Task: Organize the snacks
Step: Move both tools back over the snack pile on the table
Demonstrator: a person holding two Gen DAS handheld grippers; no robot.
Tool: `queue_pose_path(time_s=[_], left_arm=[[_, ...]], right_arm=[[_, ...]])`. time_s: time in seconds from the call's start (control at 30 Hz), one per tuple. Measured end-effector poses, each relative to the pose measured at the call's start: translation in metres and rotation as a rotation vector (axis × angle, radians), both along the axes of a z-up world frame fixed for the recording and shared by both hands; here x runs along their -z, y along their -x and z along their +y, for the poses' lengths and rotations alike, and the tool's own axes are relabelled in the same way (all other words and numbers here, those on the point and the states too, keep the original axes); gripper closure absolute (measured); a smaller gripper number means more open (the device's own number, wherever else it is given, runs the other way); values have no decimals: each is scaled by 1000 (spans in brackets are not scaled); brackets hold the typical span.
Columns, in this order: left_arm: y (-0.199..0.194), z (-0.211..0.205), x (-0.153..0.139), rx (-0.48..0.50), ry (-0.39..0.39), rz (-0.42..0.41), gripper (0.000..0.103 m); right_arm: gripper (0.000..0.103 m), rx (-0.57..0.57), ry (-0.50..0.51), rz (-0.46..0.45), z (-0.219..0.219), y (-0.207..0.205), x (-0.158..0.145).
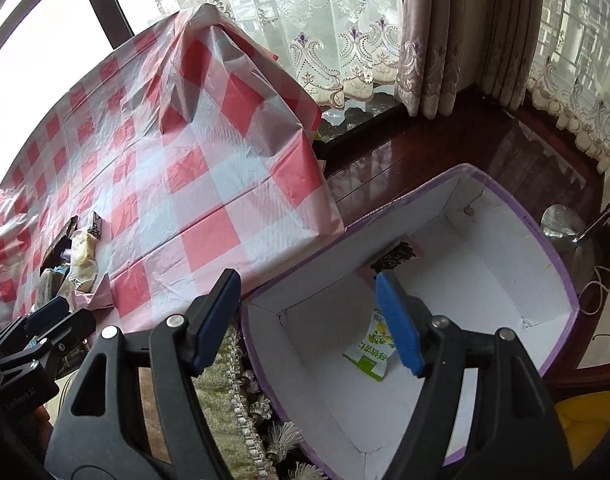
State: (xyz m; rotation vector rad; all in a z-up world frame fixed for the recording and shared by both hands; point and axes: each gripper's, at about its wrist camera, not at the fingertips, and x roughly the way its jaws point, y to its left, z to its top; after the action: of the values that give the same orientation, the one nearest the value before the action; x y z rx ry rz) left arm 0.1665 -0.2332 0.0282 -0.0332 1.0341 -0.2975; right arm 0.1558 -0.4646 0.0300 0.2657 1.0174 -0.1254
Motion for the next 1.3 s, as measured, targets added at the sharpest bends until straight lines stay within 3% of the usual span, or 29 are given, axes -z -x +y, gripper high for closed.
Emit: queue_pose_path(time_s=[0.07, 0.2, 0.3, 0.5, 0.83, 1.0, 1.3], left_arm=[[3, 30, -5, -75, -14, -26, 27], [8, 98, -12, -236, -43, -59, 27], [14, 149, -13, -353, -64, -54, 27], [31, 227, -7, -540, -99, -31, 27], [44, 276, 3, -647, -96, -11, 27], [45, 285, 7, -659, -82, -7, 27], [41, 285, 8, -623, -32, -33, 27]], right_arm=[[27, -62, 3, -11, 18, -3, -29], [14, -163, 22, -84, 58, -5, -93], [13, -323, -73, -75, 88, -13, -129], [13, -528, -138, -92, 150, -15, -182], [13, -616, -173, -177, 180, -16, -211], [13, -673, -137, -171, 198, -13, -209], [12, -619, -138, -168, 196, -24, -188]])
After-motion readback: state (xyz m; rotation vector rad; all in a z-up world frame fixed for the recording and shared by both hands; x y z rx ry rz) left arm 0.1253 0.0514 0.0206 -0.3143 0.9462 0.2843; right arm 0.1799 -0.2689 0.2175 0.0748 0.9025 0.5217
